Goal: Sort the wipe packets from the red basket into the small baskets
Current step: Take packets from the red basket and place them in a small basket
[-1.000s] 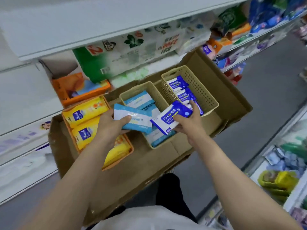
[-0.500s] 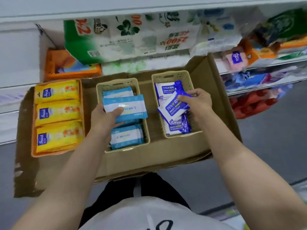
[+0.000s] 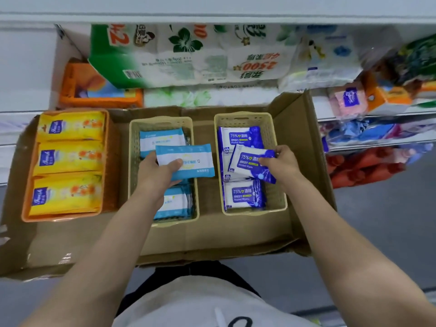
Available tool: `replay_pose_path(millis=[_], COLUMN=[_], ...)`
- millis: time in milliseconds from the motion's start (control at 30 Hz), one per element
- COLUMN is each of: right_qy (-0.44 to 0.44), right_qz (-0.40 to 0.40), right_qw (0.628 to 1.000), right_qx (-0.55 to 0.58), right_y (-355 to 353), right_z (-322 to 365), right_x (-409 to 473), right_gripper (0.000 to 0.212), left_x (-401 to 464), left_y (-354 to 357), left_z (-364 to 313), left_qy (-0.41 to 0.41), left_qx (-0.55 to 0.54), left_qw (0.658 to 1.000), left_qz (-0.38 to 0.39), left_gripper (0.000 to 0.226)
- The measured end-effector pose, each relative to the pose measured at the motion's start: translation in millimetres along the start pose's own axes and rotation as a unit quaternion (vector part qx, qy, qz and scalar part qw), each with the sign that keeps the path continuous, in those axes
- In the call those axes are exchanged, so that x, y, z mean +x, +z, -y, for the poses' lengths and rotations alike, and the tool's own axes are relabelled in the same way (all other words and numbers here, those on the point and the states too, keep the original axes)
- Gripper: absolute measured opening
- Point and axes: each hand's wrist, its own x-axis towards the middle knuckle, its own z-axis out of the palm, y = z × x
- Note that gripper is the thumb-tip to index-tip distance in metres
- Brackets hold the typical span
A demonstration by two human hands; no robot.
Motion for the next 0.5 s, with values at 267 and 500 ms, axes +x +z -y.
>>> replay_pose_path(millis=[267,500], right_qy=[-0.004,-0.125], right_qz=[0.189,0.132], right_qw=[0.962,0.908], right_qx=[-0.197,-0.378], right_y=[24,22], right_z=[-21,-53], right_x=[13,19], right_gripper=[0.035,0.038], left_x=[9,15], left_y=[14,19], left_z=[-1,-4], left_qy=[-0.004,0.001], left_qx=[0.024,0.044], left_qw=[1.000,0.999], left_qz=[-0.007,0.001], left_gripper=[0.031,0.029])
